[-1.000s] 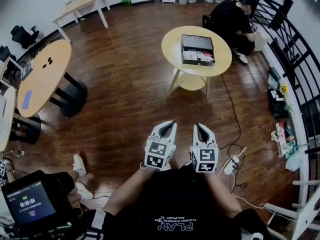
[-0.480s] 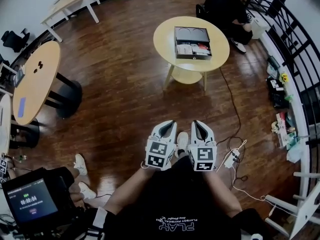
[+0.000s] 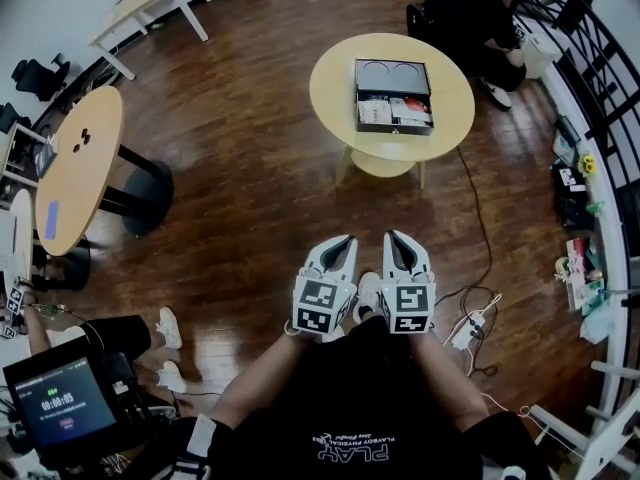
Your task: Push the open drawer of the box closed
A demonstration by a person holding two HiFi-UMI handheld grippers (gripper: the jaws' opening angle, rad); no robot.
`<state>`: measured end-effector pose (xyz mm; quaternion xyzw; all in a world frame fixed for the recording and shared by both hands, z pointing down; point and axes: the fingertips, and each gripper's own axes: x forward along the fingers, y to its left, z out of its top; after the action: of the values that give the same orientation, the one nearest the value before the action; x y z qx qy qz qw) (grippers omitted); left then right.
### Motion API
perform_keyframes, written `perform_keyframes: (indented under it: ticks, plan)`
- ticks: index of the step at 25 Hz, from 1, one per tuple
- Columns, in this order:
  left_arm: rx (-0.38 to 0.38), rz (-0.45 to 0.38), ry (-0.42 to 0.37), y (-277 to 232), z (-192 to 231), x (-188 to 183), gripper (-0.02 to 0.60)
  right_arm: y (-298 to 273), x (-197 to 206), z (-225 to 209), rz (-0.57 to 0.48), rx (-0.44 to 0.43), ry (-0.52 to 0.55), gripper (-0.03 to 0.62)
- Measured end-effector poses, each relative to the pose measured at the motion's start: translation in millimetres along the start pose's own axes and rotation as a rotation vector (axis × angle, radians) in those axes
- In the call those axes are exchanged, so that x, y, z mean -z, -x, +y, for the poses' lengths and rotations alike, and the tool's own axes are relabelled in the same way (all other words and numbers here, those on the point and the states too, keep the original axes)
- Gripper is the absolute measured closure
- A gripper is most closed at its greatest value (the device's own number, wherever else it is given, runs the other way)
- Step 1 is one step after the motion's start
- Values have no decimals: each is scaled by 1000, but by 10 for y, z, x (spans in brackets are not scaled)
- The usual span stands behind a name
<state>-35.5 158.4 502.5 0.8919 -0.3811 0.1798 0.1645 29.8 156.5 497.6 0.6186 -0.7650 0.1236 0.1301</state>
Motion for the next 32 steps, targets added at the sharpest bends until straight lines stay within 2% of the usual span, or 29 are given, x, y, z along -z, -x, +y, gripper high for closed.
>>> perform_keyframes:
  ticks: [6,11,17,21,27,32]
  plan:
    - [-30,24,-20,-534,286,-123,584,-547,-19,-308,14,-22,-18,589]
    - [-49,45,-66,-823,237,-234,584,-743,-34,-556,27,-37,-63,589]
    - [-166,60,-104,-986,652,-469,584,-1087,-256,-644,-12,-101,-93,589]
    - [-205,60,-89,-1014,791,-580,584,-1203,-328,-717,-3,-99,-99,589]
    - [-226,31,-41,-1099,1057,-731,584,-1394,-277,-985,40,-38,-95,589]
    - [-203,20,-24,-1330,1229,-822,584,-1664,-240,-1022,80,-28,-89,589]
